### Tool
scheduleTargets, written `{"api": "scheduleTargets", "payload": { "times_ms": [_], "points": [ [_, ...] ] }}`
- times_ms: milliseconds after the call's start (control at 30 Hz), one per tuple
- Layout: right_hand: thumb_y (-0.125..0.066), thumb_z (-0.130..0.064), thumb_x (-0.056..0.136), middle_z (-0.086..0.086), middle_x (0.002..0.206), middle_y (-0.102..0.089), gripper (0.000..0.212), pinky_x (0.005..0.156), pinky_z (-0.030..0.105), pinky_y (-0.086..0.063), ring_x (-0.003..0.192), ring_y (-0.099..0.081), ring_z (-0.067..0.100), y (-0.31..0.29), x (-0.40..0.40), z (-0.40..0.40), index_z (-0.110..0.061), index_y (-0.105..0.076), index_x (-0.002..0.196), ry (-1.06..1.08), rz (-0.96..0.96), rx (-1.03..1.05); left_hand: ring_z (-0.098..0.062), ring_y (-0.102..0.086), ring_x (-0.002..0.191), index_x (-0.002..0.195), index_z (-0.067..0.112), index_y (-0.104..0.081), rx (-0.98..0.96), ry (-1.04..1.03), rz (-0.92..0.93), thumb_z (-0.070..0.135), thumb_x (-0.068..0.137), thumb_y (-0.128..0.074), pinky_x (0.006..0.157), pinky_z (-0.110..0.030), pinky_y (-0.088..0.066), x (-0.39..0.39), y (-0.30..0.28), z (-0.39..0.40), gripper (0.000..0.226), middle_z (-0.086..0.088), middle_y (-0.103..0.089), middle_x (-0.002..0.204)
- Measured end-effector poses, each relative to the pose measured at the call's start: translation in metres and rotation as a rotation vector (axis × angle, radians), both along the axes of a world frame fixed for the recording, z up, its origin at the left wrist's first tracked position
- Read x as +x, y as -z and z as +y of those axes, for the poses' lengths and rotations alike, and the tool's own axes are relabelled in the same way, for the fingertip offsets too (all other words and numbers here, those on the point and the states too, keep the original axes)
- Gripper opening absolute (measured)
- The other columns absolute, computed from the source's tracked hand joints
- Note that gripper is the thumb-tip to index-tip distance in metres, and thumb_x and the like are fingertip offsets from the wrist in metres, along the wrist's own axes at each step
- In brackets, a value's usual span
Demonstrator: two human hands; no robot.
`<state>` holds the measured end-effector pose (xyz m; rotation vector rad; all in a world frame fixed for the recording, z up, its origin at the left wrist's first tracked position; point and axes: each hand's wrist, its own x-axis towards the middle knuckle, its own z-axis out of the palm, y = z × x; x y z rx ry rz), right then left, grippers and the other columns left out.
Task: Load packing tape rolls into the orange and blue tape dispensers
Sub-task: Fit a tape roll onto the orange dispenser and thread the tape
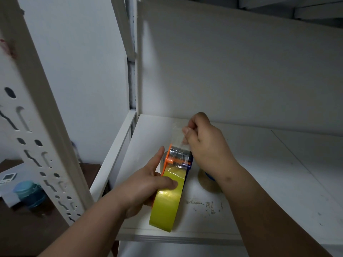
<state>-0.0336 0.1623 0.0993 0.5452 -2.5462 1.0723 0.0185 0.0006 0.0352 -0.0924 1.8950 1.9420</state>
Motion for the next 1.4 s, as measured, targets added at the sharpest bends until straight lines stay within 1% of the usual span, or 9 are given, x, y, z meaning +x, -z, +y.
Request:
{"api": "scheduleTargets", "payload": {
  "times_ms": [133, 267, 400, 500, 667, 833, 1067, 1200, 1400],
  "points": [
    [-0.045, -0.026, 0.098, 0.007, 0.077, -0.064, 0.014, 0.062, 0.044, -0.052, 0.071, -0.061, 0.024, -0.009, 0.011, -0.005, -0.02, -0.04, 0.085, -0.072, 0.101, 0.052, -0.032, -0.063, 0.071, 0.137, 0.056, -0.043, 0.037, 0.085, -0.034, 0.014, 0.078, -0.075, 0.055, -0.03, -0.046, -0.011, -0.003, -0.001, 0.079, -0.021, -0.067, 0.094],
    [-0.047, -0.024, 0.097, -0.008, 0.061, -0.049, 0.017, 0.047, 0.03, -0.037, 0.055, -0.049, 0.012, -0.009, 0.017, -0.007, -0.025, -0.036, 0.084, -0.111, 0.219, 0.106, -0.033, -0.062, 0.075, 0.129, 0.046, -0.05, 0.062, -0.014, -0.034, 0.018, 0.089, -0.07, 0.063, -0.038, -0.048, -0.019, -0.002, 0.002, 0.053, -0.017, -0.067, 0.093],
    [-0.048, -0.022, 0.094, -0.006, 0.06, -0.045, 0.016, 0.049, 0.019, -0.03, 0.054, -0.045, 0.018, -0.007, 0.026, -0.007, -0.023, -0.037, 0.084, -0.125, 0.294, 0.087, -0.022, -0.065, 0.057, 0.134, 0.041, -0.047, 0.078, -0.043, -0.034, 0.024, 0.091, -0.069, 0.045, -0.026, -0.049, -0.019, 0.0, 0.002, 0.052, -0.016, -0.067, 0.087],
    [-0.05, -0.021, 0.094, -0.004, 0.064, -0.048, 0.016, 0.05, 0.021, -0.03, 0.058, -0.045, 0.019, -0.004, 0.03, -0.007, -0.023, -0.037, 0.084, -0.124, 0.291, 0.081, -0.028, -0.071, 0.075, 0.135, 0.042, -0.046, 0.054, -0.05, -0.021, 0.031, 0.09, -0.068, 0.057, -0.034, -0.056, -0.016, 0.002, 0.001, 0.05, -0.022, -0.073, 0.1],
    [-0.047, -0.027, 0.093, 0.0, 0.07, -0.061, 0.012, 0.052, 0.026, -0.042, 0.062, -0.056, 0.017, -0.014, 0.036, -0.009, -0.028, -0.039, 0.084, -0.088, 0.308, -0.06, -0.028, -0.077, 0.088, 0.13, 0.046, -0.048, -0.008, -0.116, 0.08, 0.047, 0.087, -0.067, 0.07, -0.045, -0.064, -0.014, 0.004, 0.002, 0.047, -0.005, -0.078, 0.103],
    [-0.048, -0.025, 0.094, -0.001, 0.073, -0.065, 0.011, 0.054, 0.033, -0.048, 0.065, -0.061, 0.016, -0.025, 0.034, -0.01, -0.024, -0.042, 0.085, -0.117, 0.301, -0.049, -0.024, -0.078, 0.086, 0.136, 0.046, -0.043, 0.018, -0.08, 0.112, 0.049, 0.082, -0.069, 0.067, -0.039, -0.063, -0.011, 0.005, 0.001, 0.06, -0.002, -0.08, 0.095],
    [-0.048, -0.028, 0.095, 0.006, 0.072, -0.066, 0.014, 0.056, 0.045, -0.051, 0.066, -0.062, 0.024, -0.029, 0.027, -0.018, -0.016, -0.047, 0.089, -0.158, 0.284, -0.01, -0.017, -0.076, 0.092, 0.131, 0.05, -0.046, 0.073, 0.013, 0.141, 0.02, 0.071, -0.086, 0.069, -0.031, -0.062, -0.004, 0.006, 0.0, 0.078, -0.001, -0.077, 0.102],
    [-0.048, -0.026, 0.093, 0.003, 0.072, -0.067, 0.012, 0.057, 0.04, -0.051, 0.066, -0.062, 0.02, -0.03, 0.02, -0.017, -0.017, -0.047, 0.087, -0.145, 0.283, -0.038, -0.011, -0.072, 0.104, 0.133, 0.048, -0.048, 0.089, 0.044, 0.153, 0.028, 0.074, -0.081, 0.078, -0.026, -0.059, 0.0, 0.009, 0.0, 0.07, 0.006, -0.075, 0.113],
    [-0.049, -0.026, 0.094, -0.006, 0.074, -0.067, 0.013, 0.056, 0.029, -0.047, 0.069, -0.062, 0.011, -0.026, 0.009, -0.01, -0.021, -0.044, 0.083, -0.079, 0.228, -0.076, -0.017, -0.069, 0.113, 0.137, 0.035, -0.052, 0.096, 0.057, 0.123, 0.025, 0.074, -0.078, 0.101, -0.039, -0.052, 0.004, 0.014, -0.002, 0.068, 0.003, -0.075, 0.12]
  ]
}}
